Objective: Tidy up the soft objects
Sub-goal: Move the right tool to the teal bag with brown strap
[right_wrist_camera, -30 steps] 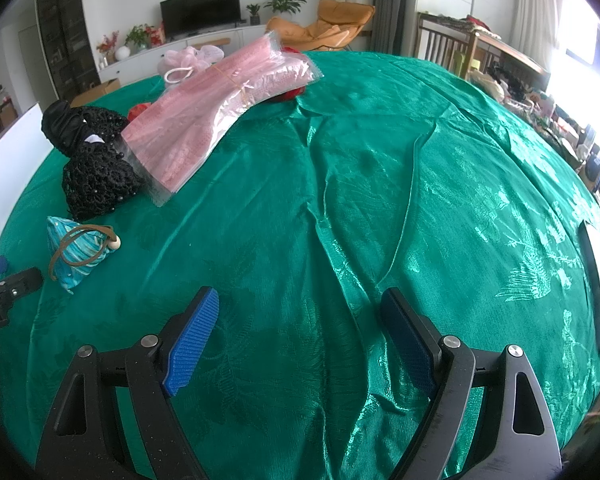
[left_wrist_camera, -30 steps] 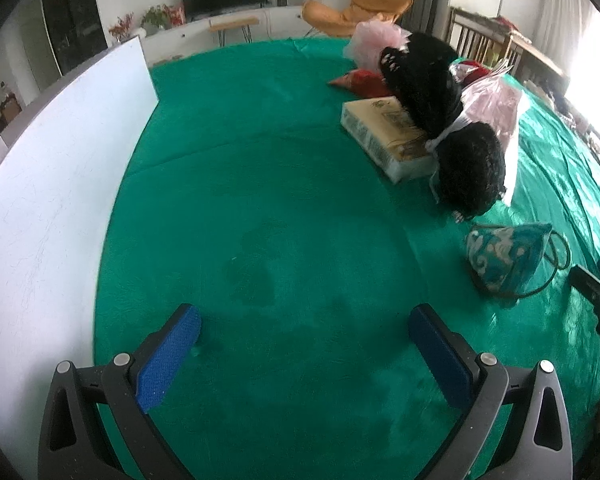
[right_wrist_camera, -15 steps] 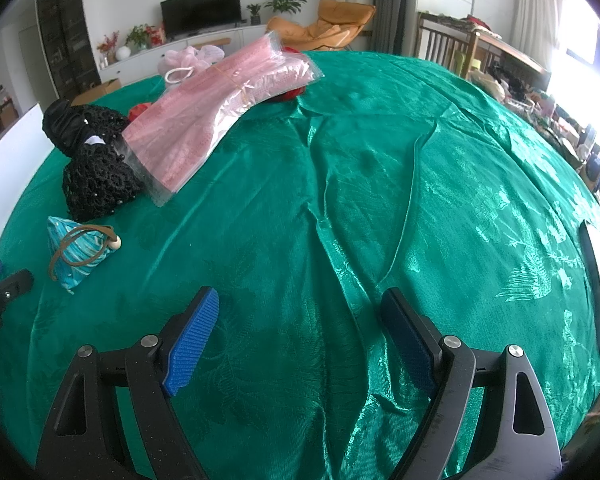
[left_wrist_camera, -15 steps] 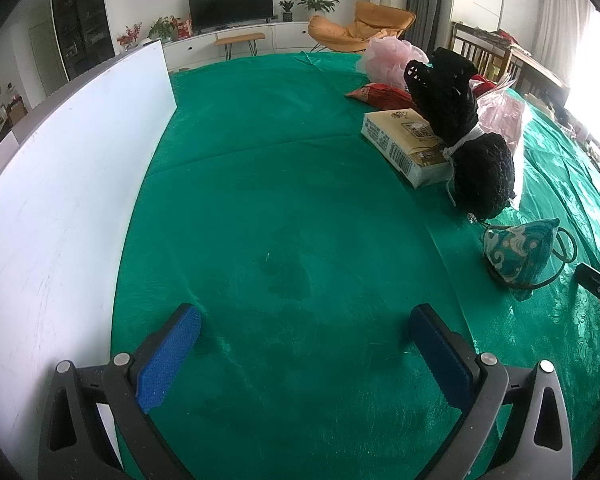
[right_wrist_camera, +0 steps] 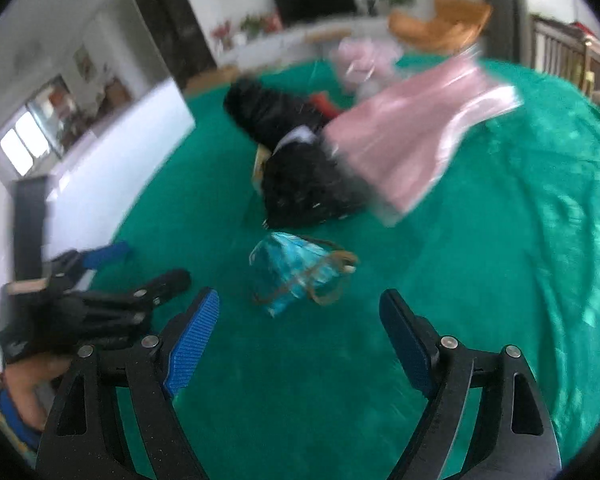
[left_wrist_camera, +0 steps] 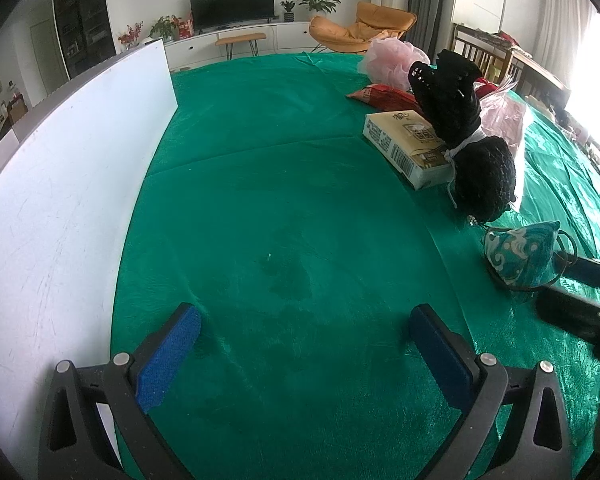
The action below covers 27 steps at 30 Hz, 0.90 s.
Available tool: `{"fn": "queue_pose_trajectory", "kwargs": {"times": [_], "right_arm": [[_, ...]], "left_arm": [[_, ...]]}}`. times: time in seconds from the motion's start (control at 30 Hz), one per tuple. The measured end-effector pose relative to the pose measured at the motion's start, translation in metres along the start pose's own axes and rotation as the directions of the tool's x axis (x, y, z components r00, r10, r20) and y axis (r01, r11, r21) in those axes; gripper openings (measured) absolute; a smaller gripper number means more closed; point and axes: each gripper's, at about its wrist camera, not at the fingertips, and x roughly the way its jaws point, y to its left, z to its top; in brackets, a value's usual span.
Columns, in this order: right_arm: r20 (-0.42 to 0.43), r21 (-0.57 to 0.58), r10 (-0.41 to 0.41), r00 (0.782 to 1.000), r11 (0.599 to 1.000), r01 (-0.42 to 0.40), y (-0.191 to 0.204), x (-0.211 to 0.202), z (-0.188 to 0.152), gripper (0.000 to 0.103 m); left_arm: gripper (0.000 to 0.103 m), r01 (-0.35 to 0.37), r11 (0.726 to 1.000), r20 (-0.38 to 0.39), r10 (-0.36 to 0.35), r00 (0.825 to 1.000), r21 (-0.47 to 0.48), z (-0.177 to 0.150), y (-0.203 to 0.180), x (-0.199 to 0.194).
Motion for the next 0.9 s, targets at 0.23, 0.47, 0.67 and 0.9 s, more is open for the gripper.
{"fn": "queue_pose_trajectory", "kwargs": {"times": [0.23, 0.47, 0.67, 0.9], "right_arm": [[0.002, -0.058, -0.127, 0.992, 0.99, 0.127, -0.007, 0.005, 0.021, 0.056], [0.096, 0.071, -0.322, 0.942, 0.946, 0.316, -0.069, -0.041, 0.004, 0.057], [0.048, 0.074, -0.333, 0.942, 0.942, 0.329, -0.074, -0.026, -0.008, 0.074], [0.031, 0.055, -0.338, 0.941, 0.94, 0.336, -0.074, -0.027, -0.011, 0.082]], "left_arm": [[0.103, 0.0, 1.0, 0.0, 0.0, 1.0, 0.0, 0.0, 0.0, 0.0], [0.103, -0.001, 1.0, 0.0, 0.001, 1.0, 0.0, 0.0, 0.0, 0.0], [0.103, 0.0, 1.0, 0.0, 0.0, 1.0, 0.0, 0.0, 0.0, 0.001], [0.103, 0.0, 1.0, 0.0, 0.0, 1.0, 0.0, 0.0, 0.0, 0.001]]}}
